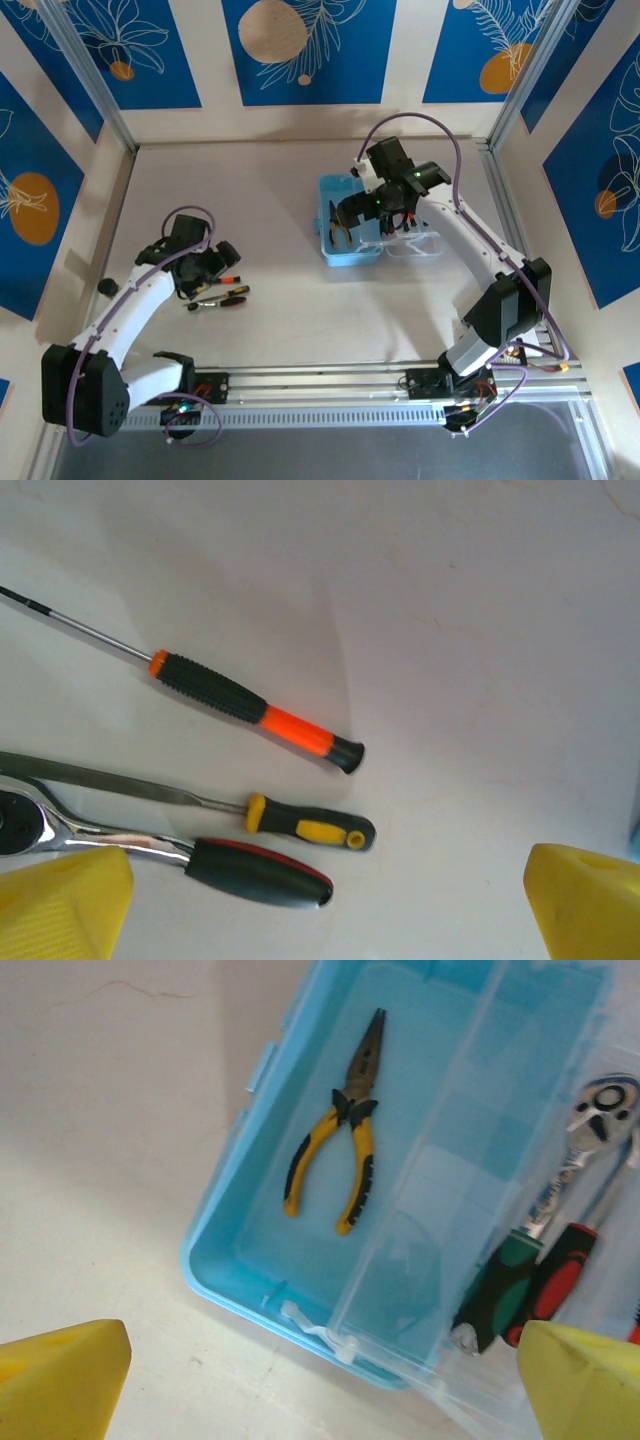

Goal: Pack the tool kit

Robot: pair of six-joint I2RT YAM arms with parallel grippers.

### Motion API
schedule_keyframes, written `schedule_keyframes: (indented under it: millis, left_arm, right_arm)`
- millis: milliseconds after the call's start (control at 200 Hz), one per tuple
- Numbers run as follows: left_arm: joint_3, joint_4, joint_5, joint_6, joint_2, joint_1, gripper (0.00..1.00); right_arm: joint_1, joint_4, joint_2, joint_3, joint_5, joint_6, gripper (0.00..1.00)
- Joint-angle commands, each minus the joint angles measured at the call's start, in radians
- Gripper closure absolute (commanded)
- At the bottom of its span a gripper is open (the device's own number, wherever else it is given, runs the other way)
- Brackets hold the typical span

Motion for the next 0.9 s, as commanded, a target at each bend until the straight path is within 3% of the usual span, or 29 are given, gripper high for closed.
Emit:
schedule_keyframes:
  millis: [0, 120, 290, 435, 895]
  left_arm:
    - [-0.057, 0.070, -0.057, -0.110, 0.053, 0.010, 0.00]
    - [-0.136, 0.178, -0.071, -0.219, 0.092, 0.009, 0.00]
    - [-0.175, 0.258, -0.120, -0.309, 0.142, 0.010, 0.06]
    - [-0.130, 0.275, -0.147, -0.290, 0.229, 0.010, 0.11]
    - [-0.042, 0.386, -0.075, -0.222, 0.450, 0.010, 0.30]
  right_arm:
    - [0.012, 0.044, -0.005, -0.019, -0.069, -0.019, 0.01]
    - [0.033, 0.097, -0.008, -0.052, -0.134, 0.011, 0.01]
    - [0.067, 0.078, 0.045, -0.014, -0.127, 0.029, 0.01]
    - [0.091, 0.066, 0.046, -0.012, -0.116, 0.038, 0.01]
    - [0.104, 0.052, 0.023, -0.015, -0.083, 0.035, 0.01]
